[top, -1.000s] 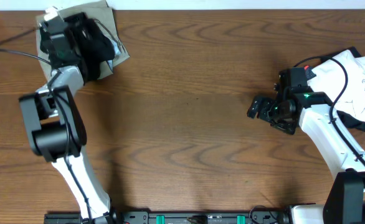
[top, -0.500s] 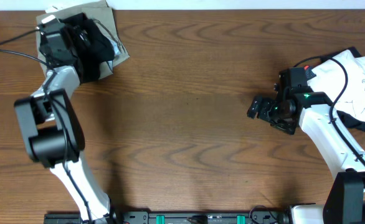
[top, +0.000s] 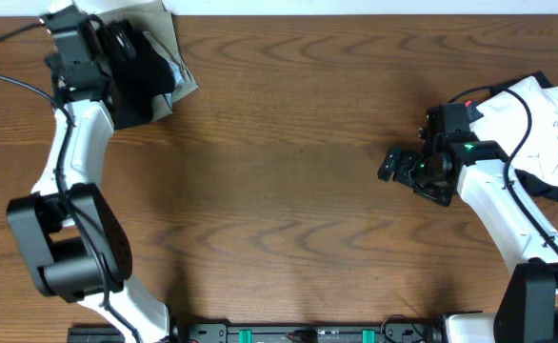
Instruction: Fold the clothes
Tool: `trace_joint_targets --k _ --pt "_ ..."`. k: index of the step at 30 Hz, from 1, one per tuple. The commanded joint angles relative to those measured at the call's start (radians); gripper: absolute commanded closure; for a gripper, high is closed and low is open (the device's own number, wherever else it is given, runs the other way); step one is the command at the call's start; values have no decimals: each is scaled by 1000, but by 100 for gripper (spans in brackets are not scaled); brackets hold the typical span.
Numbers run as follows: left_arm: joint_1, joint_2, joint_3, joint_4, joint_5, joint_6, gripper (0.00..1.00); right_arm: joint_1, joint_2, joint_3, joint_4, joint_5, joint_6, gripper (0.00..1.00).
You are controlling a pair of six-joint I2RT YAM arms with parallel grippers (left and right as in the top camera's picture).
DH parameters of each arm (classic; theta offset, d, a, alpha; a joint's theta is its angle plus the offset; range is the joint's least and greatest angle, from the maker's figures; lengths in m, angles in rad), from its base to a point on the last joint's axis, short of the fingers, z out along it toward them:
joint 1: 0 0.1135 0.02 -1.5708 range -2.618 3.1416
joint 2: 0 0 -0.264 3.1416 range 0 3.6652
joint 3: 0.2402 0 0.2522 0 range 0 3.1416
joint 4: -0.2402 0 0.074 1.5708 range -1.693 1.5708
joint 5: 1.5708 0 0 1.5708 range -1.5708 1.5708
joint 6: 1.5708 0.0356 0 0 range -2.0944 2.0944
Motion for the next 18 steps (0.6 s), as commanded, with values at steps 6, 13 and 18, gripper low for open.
trace_joint_targets --k 6,13,18 --pt "5 197 -31 53 -9 -12 2 -9 -14 17 -1 6 -8 1" --pt "5 315 -32 24 -9 -12 2 -9 -14 17 -1 6 -8 1" --pt "5 278 -31 18 -9 -12 2 -9 -14 17 -1 6 -8 1"
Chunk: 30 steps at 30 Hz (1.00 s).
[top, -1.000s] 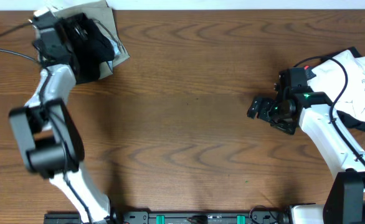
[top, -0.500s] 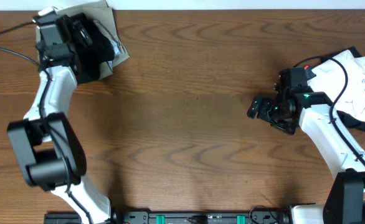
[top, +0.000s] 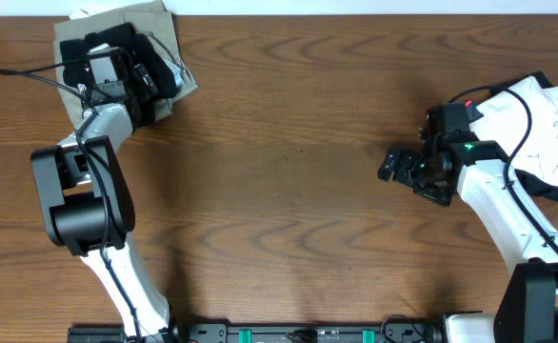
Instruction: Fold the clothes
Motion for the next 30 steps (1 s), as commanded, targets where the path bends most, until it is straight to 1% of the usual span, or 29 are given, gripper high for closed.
trace_joint_targets --k 1,4,9,13,15,20,25,30 --pt "6 -5 -15 -27 -8 -12 2 -8 -14 17 -1 6 -8 1" --pt "6 -84 -15 15 -8 -12 2 -8 -14 17 -1 6 -8 1" --pt "6 -232 -15 148 -8 -12 2 -8 -14 17 -1 6 -8 1" --pt "6 -257 -14 248 -8 -11 2 -8 -14 17 -1 6 -8 1" --pt "6 -246 -5 265 -7 4 2 -8 -14 17 -1 6 -8 1" --pt "8 -176 36 264 -7 110 2 -8 -14 17 -1 6 -8 1" --pt "31 -76 106 259 -3 116 2 -8 -14 17 -1 6 -8 1" --pt "62 45 240 168 51 117 2 -8 -14 17 -1 6 -8 1"
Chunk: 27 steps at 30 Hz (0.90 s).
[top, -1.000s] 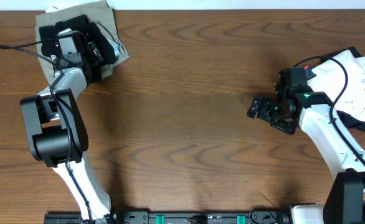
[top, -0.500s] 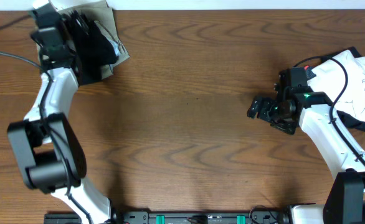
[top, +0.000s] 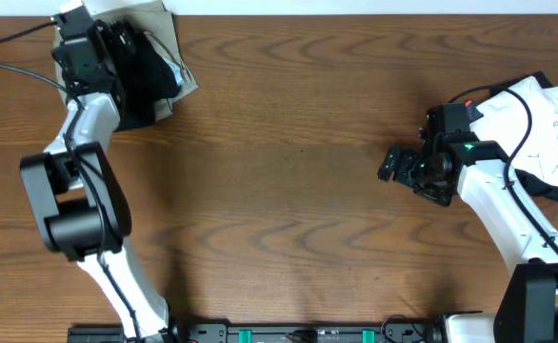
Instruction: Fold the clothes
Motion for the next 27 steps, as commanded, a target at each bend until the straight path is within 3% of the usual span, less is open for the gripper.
trace_joint_targets --k 1,14,27 --pt "27 70 114 -31 29 21 2 -8 -13 17 -1 6 -8 1" --pt "34 255 158 -198 29 21 2 -8 -13 17 -1 6 -8 1" --pt "16 -24 158 -69 31 20 2 -8 -13 17 -1 6 -8 1"
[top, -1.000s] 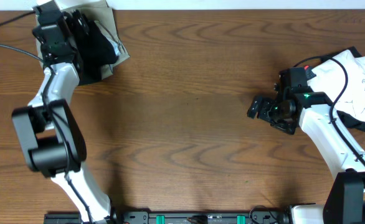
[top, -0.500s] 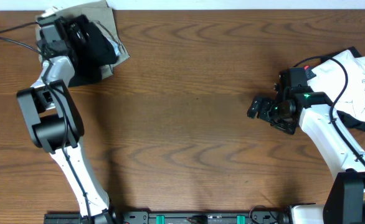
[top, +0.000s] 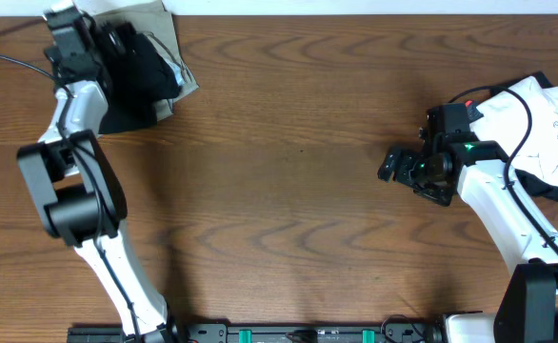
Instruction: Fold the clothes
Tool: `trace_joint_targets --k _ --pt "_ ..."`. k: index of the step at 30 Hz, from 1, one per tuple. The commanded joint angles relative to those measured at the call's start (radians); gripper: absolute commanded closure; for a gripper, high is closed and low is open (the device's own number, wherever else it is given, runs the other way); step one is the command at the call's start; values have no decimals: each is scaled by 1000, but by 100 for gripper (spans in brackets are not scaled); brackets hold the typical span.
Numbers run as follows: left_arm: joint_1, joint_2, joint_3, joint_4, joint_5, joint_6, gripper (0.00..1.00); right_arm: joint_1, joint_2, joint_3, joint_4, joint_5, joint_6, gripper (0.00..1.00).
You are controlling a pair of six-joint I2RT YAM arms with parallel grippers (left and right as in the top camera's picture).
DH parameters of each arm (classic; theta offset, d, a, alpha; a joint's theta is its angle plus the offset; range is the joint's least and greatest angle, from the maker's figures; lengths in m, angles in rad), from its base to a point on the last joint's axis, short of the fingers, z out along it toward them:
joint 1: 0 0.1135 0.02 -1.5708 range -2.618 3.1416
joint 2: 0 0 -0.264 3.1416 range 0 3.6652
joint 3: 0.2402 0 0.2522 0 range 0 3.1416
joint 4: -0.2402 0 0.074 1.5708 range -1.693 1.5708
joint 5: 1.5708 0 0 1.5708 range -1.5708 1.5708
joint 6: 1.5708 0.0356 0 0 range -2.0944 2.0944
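Note:
A folded stack lies at the far left corner in the overhead view, a black garment point(top: 144, 81) on top of an olive one point(top: 186, 86). My left gripper point(top: 117, 43) is over the back of that stack, its dark fingers lost against the black cloth. At the right edge an unfolded heap holds a white printed garment point(top: 544, 119) on dark cloth. My right gripper point(top: 389, 165) hangs over bare wood left of the heap, its fingers apart with nothing between them.
The wooden table point(top: 288, 210) runs between the two piles. The left arm's elbow and base point(top: 69, 191) stand over the left side. A cable point(top: 3, 55) trails off at the far left.
The left arm's elbow has shifted slightly and its wrist has edged left. The gripper stays over the back of the stack. The right arm and both piles are unchanged.
My left gripper was at the back of the folded stack with its elbow low near the front. Then it sat further forward over the stack's middle. After that it was at the stack's back again, where it still is. The right arm stayed still throughout.

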Motion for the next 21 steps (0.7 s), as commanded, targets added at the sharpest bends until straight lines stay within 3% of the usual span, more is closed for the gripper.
trace_joint_targets --k 1,21 --pt "-19 -95 8 16 5 6 2 -8 -13 17 -1 6 -8 1" --pt "-46 158 8 19 4 5 2 -8 -13 17 -1 6 -8 1"
